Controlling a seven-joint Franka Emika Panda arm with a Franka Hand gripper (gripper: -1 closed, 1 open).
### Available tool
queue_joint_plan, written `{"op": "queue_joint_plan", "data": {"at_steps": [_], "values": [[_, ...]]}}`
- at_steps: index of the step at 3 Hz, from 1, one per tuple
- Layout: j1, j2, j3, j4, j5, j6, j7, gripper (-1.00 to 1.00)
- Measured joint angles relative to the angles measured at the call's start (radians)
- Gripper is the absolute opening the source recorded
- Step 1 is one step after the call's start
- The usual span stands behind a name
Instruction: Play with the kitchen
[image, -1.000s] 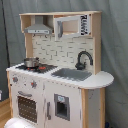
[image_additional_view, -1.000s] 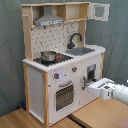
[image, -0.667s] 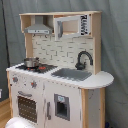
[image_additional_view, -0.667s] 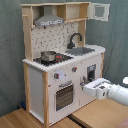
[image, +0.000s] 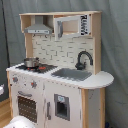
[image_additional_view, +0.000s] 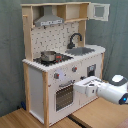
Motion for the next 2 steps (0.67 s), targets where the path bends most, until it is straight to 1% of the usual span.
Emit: {"op": "queue_joint_plan", "data": {"at_steps": [1,2], "values": [[-0.095,0.0,0.003,0.072,0.0,0.012,0.0,1.0],[-0.179,0.0,0.02,0.132,0.0,0.014,0.0,1.0]]}}
